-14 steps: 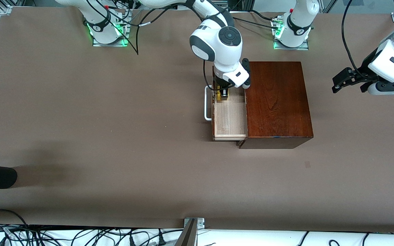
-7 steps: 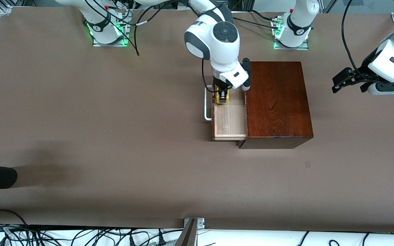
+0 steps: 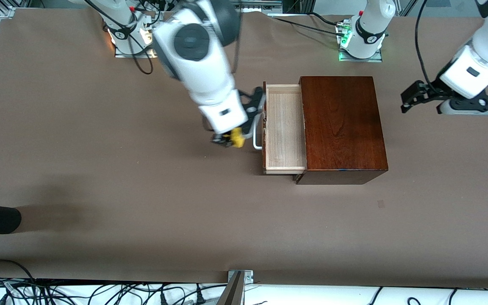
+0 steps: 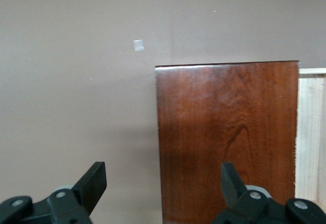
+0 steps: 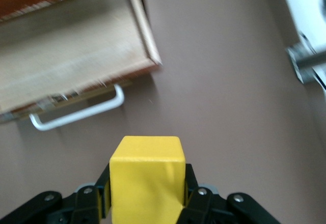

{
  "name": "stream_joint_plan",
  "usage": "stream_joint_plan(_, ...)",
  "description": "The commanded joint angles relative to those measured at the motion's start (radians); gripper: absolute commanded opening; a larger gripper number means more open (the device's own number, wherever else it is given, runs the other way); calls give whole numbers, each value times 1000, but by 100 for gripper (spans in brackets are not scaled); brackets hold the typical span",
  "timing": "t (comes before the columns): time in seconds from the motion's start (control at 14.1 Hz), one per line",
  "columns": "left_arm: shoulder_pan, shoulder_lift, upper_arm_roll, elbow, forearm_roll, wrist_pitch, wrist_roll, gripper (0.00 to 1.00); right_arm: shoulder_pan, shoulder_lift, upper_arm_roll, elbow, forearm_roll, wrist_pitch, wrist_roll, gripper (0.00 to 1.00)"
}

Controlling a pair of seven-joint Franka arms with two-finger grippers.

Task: Open drawer, take yellow block, close drawer
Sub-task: 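Lift the cube out with the right gripper while the left gripper reaches the drawer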

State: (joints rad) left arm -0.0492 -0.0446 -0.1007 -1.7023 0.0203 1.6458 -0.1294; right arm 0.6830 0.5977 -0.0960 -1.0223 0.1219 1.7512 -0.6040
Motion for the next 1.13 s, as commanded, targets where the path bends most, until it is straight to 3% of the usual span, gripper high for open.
stream_joint_plan(0.0, -3, -6, -30, 22, -32, -39, 17, 100, -115, -48, 13, -15, 25, -102, -6, 0)
stream_joint_plan(0.14, -8, 9, -72, 23, -36, -139, 20, 100, -166, -117, 4, -73, 51, -110, 4, 0)
stream_joint_plan(0.21, -8, 12, -91, 23, -49, -158, 20, 100, -186, -163, -2, -157, 51, -101, 7, 0)
stream_joint_plan(0.5, -8, 72, -195, 21, -143, -147, 63, 100, -302, -262, -2, -401, 51, -24, 143, 0)
stream_joint_plan(0.78, -27, 178, -246, 24, -146, 18, 429, 100, -381, -317, 2, -741, 30, 256, 298, 0)
stream_joint_plan(0.92, -73, 235, -263, 45, -149, 80, 543, 100, -393, -332, 4, -875, -26, 380, 352, 0)
stream_joint_plan(1.06, -180, 302, -272, 137, -151, 103, 551, 100, -413, -332, 4, -996, -100, 512, 407, 0)
